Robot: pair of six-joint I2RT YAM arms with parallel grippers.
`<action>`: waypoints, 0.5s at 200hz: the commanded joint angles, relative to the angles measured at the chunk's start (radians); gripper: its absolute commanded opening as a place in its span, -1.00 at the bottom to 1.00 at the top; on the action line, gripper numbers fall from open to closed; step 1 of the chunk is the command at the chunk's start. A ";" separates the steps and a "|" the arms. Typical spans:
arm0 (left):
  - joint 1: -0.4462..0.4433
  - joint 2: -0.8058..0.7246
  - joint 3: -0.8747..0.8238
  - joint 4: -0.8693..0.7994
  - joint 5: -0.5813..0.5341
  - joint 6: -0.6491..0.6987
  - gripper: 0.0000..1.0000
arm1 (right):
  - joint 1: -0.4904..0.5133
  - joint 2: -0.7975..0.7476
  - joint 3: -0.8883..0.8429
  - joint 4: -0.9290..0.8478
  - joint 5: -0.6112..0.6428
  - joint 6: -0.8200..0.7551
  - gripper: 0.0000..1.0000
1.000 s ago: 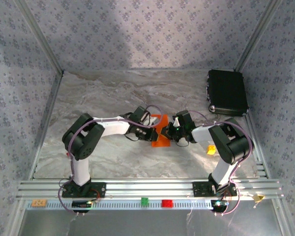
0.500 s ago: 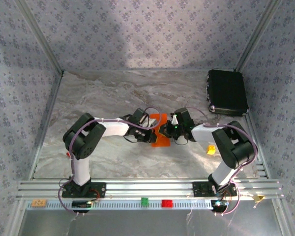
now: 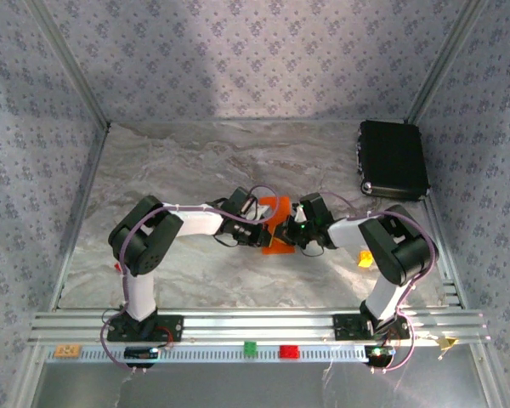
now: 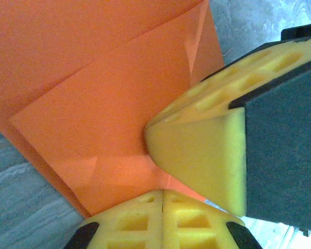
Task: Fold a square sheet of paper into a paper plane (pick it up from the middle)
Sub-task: Fold the triangle a second time at the center of the table.
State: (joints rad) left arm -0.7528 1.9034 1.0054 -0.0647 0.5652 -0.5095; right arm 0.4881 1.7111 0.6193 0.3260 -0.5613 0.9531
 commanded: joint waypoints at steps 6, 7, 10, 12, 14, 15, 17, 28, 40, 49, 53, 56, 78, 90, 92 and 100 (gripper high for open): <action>0.002 0.021 -0.037 -0.098 -0.053 0.016 -1.00 | -0.045 0.018 -0.013 -0.043 0.047 -0.010 -0.99; 0.003 0.021 -0.038 -0.098 -0.054 0.016 -1.00 | -0.046 0.019 -0.012 -0.044 0.046 -0.011 -0.99; 0.003 0.020 -0.038 -0.099 -0.054 0.016 -1.00 | -0.049 0.017 -0.008 -0.046 0.047 -0.011 -0.99; 0.003 0.020 -0.038 -0.099 -0.054 0.016 -1.00 | -0.050 0.016 -0.006 -0.046 0.047 -0.012 -0.99; 0.003 0.020 -0.039 -0.099 -0.055 0.016 -1.00 | -0.053 0.016 -0.004 -0.048 0.047 -0.013 -0.99; 0.004 0.020 -0.038 -0.099 -0.055 0.016 -1.00 | -0.054 0.016 -0.003 -0.048 0.047 -0.013 -0.99; 0.004 0.020 -0.038 -0.099 -0.056 0.016 -1.00 | -0.056 0.017 -0.001 -0.049 0.047 -0.014 -0.99; 0.003 0.022 -0.038 -0.100 -0.056 0.019 -1.00 | -0.066 0.018 0.010 -0.058 0.051 -0.019 -0.99; 0.003 0.022 -0.039 -0.101 -0.056 0.017 -1.00 | -0.078 0.022 0.022 -0.065 0.054 -0.025 -0.99; 0.002 0.021 -0.038 -0.101 -0.054 0.019 -1.00 | -0.091 0.028 0.029 -0.070 0.055 -0.028 -0.99; 0.003 0.022 -0.038 -0.101 -0.054 0.018 -1.00 | -0.097 0.029 0.031 -0.070 0.056 -0.029 -0.99; 0.002 0.021 -0.039 -0.101 -0.054 0.018 -1.00 | -0.102 0.031 0.032 -0.070 0.056 -0.028 -0.99; 0.003 0.023 -0.042 -0.101 -0.053 0.017 -1.00 | -0.134 0.040 0.033 -0.058 0.055 -0.030 -0.99; 0.003 0.023 -0.042 -0.099 -0.053 0.019 -1.00 | -0.151 0.043 0.034 -0.056 0.053 -0.031 -0.99; 0.003 0.023 -0.043 -0.098 -0.053 0.019 -1.00 | -0.153 0.044 0.034 -0.055 0.051 -0.031 -0.99; 0.003 0.025 -0.042 -0.099 -0.051 0.019 -1.00 | -0.162 0.041 0.035 -0.055 0.051 -0.032 -0.98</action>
State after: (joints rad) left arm -0.7528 1.9034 1.0050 -0.0647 0.5652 -0.5068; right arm 0.3653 1.7264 0.6426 0.3111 -0.5652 0.9489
